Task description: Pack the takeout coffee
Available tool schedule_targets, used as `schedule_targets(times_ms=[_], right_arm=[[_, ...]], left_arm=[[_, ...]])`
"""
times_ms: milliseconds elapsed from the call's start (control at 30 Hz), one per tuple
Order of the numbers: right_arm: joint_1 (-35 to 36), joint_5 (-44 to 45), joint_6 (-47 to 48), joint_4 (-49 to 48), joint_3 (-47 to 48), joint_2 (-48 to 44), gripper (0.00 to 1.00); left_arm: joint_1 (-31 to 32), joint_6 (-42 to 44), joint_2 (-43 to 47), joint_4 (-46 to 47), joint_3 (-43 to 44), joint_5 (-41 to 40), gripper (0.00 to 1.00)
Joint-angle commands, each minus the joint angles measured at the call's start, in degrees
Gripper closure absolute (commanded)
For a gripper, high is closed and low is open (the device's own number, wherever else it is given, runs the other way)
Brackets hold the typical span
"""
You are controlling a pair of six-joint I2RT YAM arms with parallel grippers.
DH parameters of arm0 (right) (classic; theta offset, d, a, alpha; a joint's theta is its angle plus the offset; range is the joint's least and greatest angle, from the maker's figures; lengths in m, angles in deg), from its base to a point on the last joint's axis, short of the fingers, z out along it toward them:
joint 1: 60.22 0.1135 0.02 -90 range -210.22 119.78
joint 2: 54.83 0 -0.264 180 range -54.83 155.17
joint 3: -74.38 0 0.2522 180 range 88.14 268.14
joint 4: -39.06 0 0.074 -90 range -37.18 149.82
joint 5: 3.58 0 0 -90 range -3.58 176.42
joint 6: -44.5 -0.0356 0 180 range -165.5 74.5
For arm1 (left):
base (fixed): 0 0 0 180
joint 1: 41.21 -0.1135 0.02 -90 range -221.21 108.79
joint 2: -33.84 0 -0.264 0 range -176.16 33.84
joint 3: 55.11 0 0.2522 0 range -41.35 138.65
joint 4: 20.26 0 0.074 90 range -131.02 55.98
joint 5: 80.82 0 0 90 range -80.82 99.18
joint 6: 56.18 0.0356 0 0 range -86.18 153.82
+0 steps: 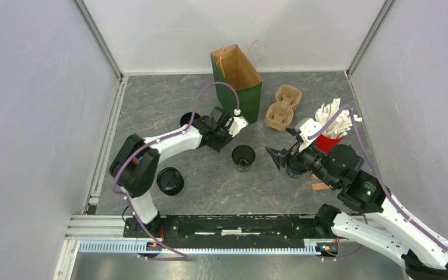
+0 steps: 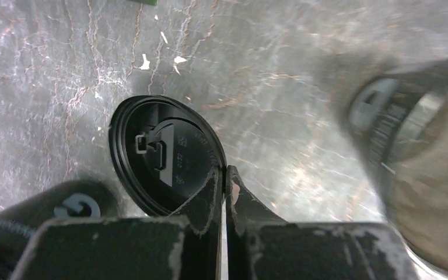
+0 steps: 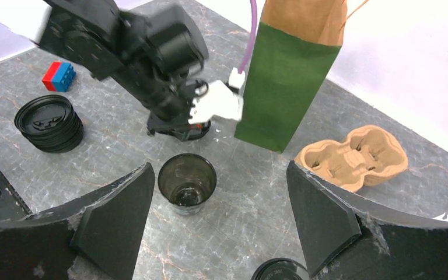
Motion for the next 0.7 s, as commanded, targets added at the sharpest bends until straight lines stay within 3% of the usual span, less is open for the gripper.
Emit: schedule_targets(times_ms=[0, 167, 333, 567, 667], right_arm=[[-0.2, -0.4, -2.0, -3.4, -3.0, -0.7, 0.10], [-0.2, -2.5, -2.3, -6.8, -6.3, -0.1, 0.08], [-0.2, -6.2, -0.7, -15.8, -12.5, 0.8, 0.04], [-0.1, -13.4, 7.7, -37.0, -22.2, 0.5, 0.02], [0.0, -17.0, 12.1, -47.2, -27.3, 0.1, 0.02]], left_arm=[[0.4, -6.7, 11.0, -1.4, -1.8, 5.4, 0.98], [0.3, -12.3, 18.8, -3.3, -3.2, 6.5, 0.98], [0.3, -22.2, 27.9, -0.6, -5.9, 13.7, 0.98], [0.3, -44.0, 39.2, 15.8, -14.0, 26.5, 0.98], [0.4, -53.2, 42.1, 19.7, -15.9, 27.6, 0.98]])
